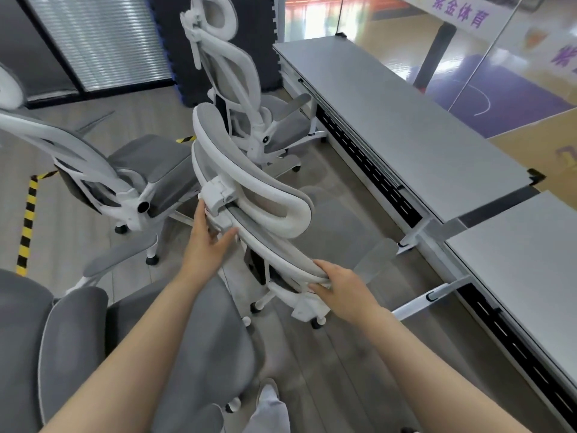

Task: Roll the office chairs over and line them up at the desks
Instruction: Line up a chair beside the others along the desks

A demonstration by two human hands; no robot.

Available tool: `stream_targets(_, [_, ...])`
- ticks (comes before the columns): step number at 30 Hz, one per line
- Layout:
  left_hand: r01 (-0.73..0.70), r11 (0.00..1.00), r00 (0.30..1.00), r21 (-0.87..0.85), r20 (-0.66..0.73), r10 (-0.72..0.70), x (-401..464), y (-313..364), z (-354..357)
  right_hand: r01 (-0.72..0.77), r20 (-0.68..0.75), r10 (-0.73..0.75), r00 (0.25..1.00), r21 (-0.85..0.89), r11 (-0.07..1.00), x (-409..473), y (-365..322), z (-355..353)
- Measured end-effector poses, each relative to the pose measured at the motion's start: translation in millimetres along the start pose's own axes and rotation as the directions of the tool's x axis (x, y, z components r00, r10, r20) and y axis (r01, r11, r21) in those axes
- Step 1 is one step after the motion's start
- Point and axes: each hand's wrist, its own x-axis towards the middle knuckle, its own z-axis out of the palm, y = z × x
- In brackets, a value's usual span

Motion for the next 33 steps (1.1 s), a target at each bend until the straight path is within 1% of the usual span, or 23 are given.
stream_targets(3, [-0.021,1.0,0.999,0.005,-0.048,0.021,-11,-3,6,0.002,-0.032,-0.002,0.999,-0.004,1.0,-10,8,-2])
stream_targets(7, [0.001,1.0,0.996,-0.002,-0.09,-0.001,-20,-2,11,0.01,-0.027,-0.011,1.0,-0.023,1.0,-24,17,-5])
stream_targets(11, [0.018,1.0,0.997,0.017,-0.079,-0.017,-32,0,13,0.014,-0.053,-0.015,0.998,-0.018,1.0,-46,28,-3])
stream_targets(14, [0.033,0.998,0.999,0.058,-0.034,-0.031,-44,9,20,-0.003,-0.079,0.003,0.997,0.0,1.0,-66,35,-3])
stream_targets(18, [0.006,0.997,0.999,0.074,0.052,-0.01,-52,11,32,-0.031,-0.099,0.034,0.995,0.027,0.999,-94,46,-2])
stream_targets(25, [-0.028,0.999,0.981,0.036,0.192,0.02,-61,18,49,-0.072,-0.143,0.082,0.986,0.068,0.995,-129,60,2])
stream_targets(29, [-0.043,0.999,0.98,0.031,0.194,0.036,-55,23,57,-0.097,-0.159,0.109,0.981,0.085,0.992,-134,62,2])
stream_targets(33, [-0.023,0.998,0.979,0.056,0.203,0.011,-44,27,63,-0.118,-0.156,0.133,0.979,0.103,0.988,-133,64,-1])
